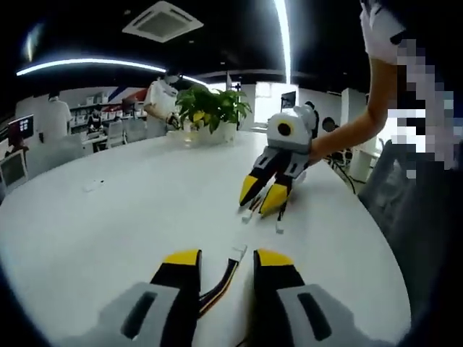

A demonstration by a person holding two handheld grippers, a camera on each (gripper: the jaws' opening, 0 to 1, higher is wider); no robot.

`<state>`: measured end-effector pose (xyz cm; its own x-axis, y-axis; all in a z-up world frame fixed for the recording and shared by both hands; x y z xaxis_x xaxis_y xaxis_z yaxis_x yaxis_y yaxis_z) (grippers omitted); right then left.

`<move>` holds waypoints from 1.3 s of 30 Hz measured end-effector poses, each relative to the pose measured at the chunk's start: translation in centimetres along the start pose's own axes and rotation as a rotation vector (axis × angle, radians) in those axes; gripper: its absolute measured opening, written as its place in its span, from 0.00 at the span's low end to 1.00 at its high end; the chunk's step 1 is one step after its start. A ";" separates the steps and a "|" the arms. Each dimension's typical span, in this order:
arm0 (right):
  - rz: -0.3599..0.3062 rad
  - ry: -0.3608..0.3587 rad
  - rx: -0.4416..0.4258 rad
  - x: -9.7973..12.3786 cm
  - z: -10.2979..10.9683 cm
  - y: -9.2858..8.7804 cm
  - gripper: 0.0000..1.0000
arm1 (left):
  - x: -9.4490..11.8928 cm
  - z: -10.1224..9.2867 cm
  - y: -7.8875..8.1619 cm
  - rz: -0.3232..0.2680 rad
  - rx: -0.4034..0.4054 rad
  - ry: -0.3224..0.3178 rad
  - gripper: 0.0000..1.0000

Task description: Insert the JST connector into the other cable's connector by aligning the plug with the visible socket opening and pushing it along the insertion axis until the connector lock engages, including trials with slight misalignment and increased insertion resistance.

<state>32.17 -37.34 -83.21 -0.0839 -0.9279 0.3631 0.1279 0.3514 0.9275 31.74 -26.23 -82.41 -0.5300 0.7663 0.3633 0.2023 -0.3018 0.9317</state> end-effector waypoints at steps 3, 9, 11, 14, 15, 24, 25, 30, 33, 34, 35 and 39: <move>-0.001 0.008 0.006 -0.1 0.0 -0.1 0.12 | -0.1 0.2 -0.5 0.004 -0.023 0.007 0.21; -0.022 0.019 0.004 -0.4 -0.1 -0.2 0.12 | -0.3 -0.1 -0.1 -0.051 -0.021 -0.042 0.13; -0.017 0.020 0.009 -0.5 0.0 -0.4 0.12 | -0.3 -0.2 -0.2 -0.050 -0.015 -0.047 0.12; -0.023 0.017 0.001 -0.6 0.0 -0.5 0.11 | -0.3 -0.3 -0.2 -0.054 -0.013 -0.059 0.11; -0.028 0.016 -0.003 -0.5 0.0 -0.5 0.12 | -0.3 -0.3 -0.3 -0.053 -0.013 -0.064 0.11; -0.048 0.011 -0.018 0.0 0.0 -0.6 0.12 | -0.5 -0.4 -0.7 -0.056 -0.030 -0.087 0.07; -0.051 0.015 -0.017 0.0 0.0 -0.6 0.13 | -0.5 -0.4 -1.0 -0.046 -0.049 -0.088 0.05; -0.060 0.008 -0.019 0.0 -0.1 -0.6 0.10 | -0.5 -0.4 -1.0 -0.055 -0.048 -0.093 0.02; -0.072 -0.001 -0.029 0.0 -0.4 -0.7 0.06 | -0.6 -0.4 -1.0 -0.066 -0.041 -0.096 0.02; -0.074 -0.004 -0.030 0.0 -0.4 -0.7 0.06 | -0.6 -0.4 -1.0 -0.068 -0.042 -0.097 0.02; -0.075 -0.005 -0.031 0.0 -0.4 -0.7 0.06 | -0.6 -0.4 -1.0 -0.071 -0.042 -0.098 0.02; -0.076 -0.008 -0.031 0.0 -0.4 -0.7 0.05 | -0.7 -0.4 -0.9 -0.075 -0.039 -0.103 0.02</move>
<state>32.53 -37.63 -83.88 -0.1028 -0.9506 0.2928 0.1512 0.2760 0.9492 31.60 -26.69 -83.54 -0.4547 0.8411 0.2930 0.1323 -0.2615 0.9561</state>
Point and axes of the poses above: the point that each gripper's makers call its tool centre point, and the gripper's own axes: x roughly backward along the fingers, z roughly to its left, y roughly out of its top, the point moved 2 cm from there along x, roughly backward along the fingers, and after that the axes turned 9 degrees about y, right-handed, at the moved point
